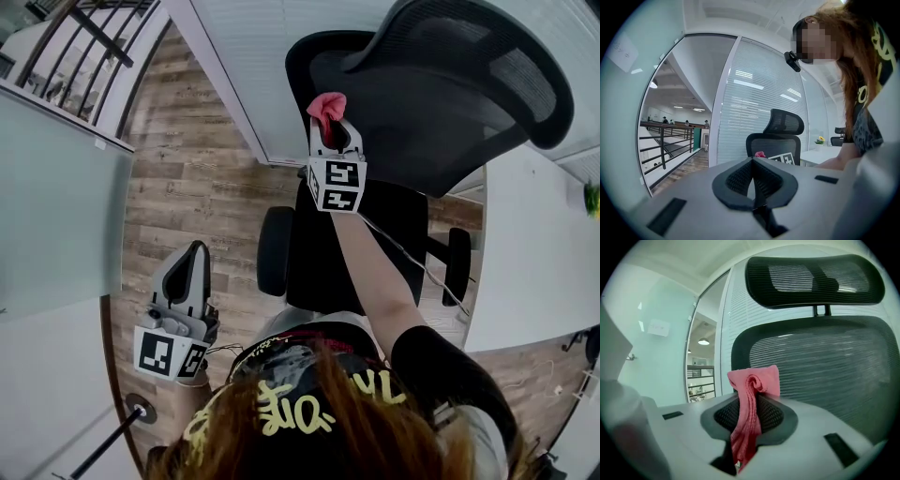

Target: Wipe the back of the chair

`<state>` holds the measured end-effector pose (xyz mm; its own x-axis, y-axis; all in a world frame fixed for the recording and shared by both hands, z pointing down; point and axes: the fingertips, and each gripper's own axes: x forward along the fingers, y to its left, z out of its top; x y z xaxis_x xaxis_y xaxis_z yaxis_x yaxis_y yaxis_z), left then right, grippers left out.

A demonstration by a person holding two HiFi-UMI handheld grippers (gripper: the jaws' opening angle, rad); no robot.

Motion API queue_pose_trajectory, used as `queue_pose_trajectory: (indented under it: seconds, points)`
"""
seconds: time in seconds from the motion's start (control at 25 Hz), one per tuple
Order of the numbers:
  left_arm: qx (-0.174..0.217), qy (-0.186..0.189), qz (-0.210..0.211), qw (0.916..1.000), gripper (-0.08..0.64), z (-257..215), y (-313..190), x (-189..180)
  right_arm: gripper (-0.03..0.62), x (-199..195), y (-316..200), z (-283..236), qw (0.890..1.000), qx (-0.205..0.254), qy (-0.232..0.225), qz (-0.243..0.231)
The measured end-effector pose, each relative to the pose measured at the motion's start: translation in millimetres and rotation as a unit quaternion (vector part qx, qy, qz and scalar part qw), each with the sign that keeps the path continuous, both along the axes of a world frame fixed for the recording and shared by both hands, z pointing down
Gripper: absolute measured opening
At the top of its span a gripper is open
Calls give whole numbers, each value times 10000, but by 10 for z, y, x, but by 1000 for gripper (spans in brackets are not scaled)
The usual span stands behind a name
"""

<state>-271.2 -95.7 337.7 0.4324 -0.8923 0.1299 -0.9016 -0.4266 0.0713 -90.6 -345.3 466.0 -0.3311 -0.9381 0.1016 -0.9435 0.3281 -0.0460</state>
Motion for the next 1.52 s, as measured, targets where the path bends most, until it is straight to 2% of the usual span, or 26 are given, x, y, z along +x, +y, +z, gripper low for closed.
queue_pose_trajectory:
  seconds: [0.44, 0.72, 0.88, 1.0, 1.12, 1.32, 1.52]
  points:
    - [-17, -3, -28, 10000, -11, 11, 7, -100, 71, -393, 22, 62, 9984, -141, 54, -551]
    - [-21, 11, -23, 10000, -11, 8, 24, -128, 71, -747, 214, 78, 9885, -231, 53, -1492]
    - [31, 67, 35, 10000, -11, -29, -1, -75, 71, -719, 411, -75, 9856, 6, -15, -1688]
    - [67, 114, 204, 9997, -11, -41, -46, 72, 71, -502, 528, -270, 9863, 277, -96, -1626]
    - [71, 149, 420, 9990, -11, -39, -101, 290, 71, -124, 595, -449, 9892, 511, -202, -1362]
    - [82, 191, 805, 9965, -11, -43, -189, 710, 71, 727, 700, -575, 9956, 688, -194, -599]
    - [133, 208, 1195, 9925, -11, -90, -293, 1195, 71, 1638, 811, -540, 9975, 636, -153, 255]
